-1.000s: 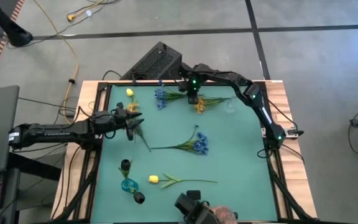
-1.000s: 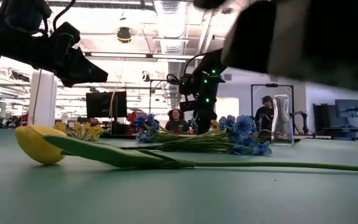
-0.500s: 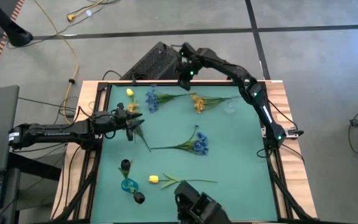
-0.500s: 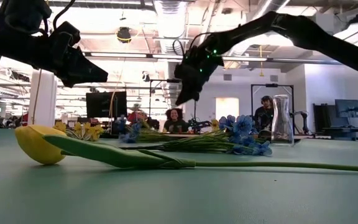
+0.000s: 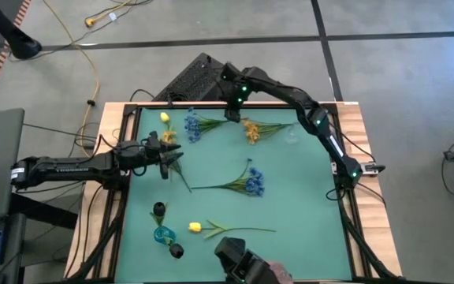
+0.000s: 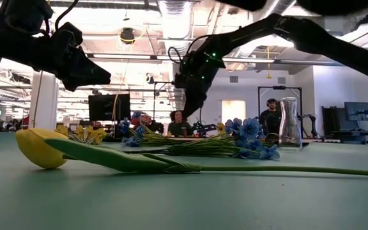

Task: Sort flowers into vase by color
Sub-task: Put the top blue flowers into the blue flower vase

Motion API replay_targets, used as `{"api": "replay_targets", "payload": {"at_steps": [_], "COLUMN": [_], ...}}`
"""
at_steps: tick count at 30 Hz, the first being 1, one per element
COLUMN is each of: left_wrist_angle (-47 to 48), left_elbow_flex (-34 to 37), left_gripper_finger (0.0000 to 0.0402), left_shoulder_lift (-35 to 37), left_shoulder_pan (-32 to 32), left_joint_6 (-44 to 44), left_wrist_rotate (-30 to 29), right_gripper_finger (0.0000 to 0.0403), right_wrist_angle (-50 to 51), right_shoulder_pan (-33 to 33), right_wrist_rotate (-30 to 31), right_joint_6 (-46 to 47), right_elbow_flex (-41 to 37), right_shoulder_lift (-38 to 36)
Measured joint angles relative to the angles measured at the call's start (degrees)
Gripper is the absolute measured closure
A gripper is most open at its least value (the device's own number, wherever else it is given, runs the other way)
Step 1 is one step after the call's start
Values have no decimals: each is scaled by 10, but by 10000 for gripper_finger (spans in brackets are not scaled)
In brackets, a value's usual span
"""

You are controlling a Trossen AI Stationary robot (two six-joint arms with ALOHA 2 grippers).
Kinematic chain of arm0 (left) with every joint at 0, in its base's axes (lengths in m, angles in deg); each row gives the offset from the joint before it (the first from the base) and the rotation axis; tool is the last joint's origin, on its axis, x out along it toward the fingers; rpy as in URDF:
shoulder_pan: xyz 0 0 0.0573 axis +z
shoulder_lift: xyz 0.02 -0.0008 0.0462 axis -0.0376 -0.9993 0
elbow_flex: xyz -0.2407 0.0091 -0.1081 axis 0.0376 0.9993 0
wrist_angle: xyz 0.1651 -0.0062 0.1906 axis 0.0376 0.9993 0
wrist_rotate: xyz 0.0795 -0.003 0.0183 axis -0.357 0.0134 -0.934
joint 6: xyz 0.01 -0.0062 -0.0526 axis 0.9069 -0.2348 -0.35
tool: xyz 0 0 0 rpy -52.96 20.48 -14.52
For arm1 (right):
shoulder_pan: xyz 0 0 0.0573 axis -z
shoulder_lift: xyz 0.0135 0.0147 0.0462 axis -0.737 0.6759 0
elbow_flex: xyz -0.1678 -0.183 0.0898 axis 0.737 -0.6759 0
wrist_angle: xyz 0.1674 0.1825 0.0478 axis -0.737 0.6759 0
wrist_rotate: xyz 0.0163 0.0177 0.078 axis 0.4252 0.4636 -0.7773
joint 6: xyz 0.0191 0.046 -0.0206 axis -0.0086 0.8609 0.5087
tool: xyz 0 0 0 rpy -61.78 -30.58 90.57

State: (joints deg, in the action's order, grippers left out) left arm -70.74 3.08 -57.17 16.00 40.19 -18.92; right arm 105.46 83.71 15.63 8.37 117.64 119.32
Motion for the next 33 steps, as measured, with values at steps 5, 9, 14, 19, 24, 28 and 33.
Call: {"api": "replay_targets", "payload": {"at_steps": [5,9,14,19,24,28,33], "left_wrist_angle": [1,13,15,13,13,10,8], "left_elbow_flex": [0,0,0,0,0,0,0], "left_gripper_finger": [258,258,258,258,258,258,258], "left_shoulder_lift": [0,0,0,0,0,0,0], "left_shoulder_pan": [0,0,0,0,0,0,0], "left_joint_6": [-9,-14,-13,-6,2,14,20], "left_wrist_rotate": [5,10,10,7,2,-19,-31], "right_gripper_finger": [217,173,158,163,163,163,163], "right_wrist_angle": [23,27,29,-21,-47,-76,-110], "right_shoulder_pan": [7,14,22,19,20,22,22], "right_wrist_rotate": [16,14,12,35,54,54,57], "right_joint_6": [-30,-51,-80,-114,-132,-151,-165], "right_elbow_flex": [-1,-8,-33,-84,-102,-111,-136], "right_shoulder_lift": [10,12,27,27,27,27,25]}}
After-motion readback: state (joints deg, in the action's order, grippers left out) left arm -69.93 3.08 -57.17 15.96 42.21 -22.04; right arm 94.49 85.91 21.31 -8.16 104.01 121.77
